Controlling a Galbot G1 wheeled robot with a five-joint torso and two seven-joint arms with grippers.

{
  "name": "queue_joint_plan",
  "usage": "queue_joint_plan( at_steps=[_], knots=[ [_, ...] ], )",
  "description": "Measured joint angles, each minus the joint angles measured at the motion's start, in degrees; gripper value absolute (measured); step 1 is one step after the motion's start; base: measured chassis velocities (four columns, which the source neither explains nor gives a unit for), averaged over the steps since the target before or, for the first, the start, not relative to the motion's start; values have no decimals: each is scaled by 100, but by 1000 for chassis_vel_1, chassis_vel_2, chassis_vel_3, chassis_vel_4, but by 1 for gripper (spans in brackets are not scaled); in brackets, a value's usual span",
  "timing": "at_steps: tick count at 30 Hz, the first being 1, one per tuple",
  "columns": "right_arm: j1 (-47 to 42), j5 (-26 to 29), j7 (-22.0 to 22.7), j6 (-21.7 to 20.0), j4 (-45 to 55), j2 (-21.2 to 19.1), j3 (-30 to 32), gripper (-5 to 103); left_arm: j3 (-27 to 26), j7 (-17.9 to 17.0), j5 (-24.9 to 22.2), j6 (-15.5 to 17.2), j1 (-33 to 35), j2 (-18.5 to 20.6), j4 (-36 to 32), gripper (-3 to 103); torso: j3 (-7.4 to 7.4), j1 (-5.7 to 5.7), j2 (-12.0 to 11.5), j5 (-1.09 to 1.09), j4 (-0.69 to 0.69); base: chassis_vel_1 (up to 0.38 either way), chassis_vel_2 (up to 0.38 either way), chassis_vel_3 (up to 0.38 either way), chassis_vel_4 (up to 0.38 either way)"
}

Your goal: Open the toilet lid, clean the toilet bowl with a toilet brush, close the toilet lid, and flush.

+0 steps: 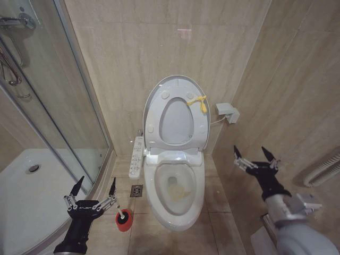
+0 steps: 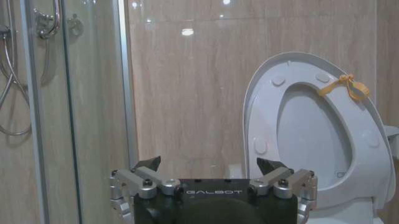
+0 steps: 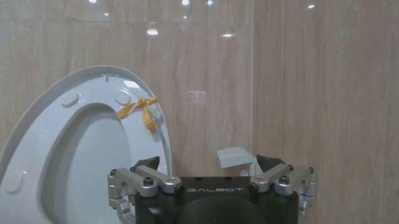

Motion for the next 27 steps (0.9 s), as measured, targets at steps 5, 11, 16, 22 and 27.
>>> queue_joint_plan(
  at_steps=[5,11,16,22,27],
  knots=[
    [-537,-462,-132,324,102,656,-91,100,0,0,0,0,0,0,0,100,0,0,0,0,0,0,0,0,0],
    [-826,-772,-274,668,45,992,-229,100,0,0,0,0,0,0,0,100,0,0,0,0,2,0,0,0,0],
    [-1042,-788,-312,693,200,1060,-242,100,0,0,0,0,0,0,0,100,0,0,0,-1,2,0,0,0,0],
    [-1186,-757,-294,597,309,1352,-255,100,0,0,0,0,0,0,0,100,0,0,0,-1,1,0,0,0,0],
    [-1263,-920,-376,621,309,1548,-239,100,0,0,0,0,0,0,0,100,0,0,0,0,0,0,0,0,0]
  ],
)
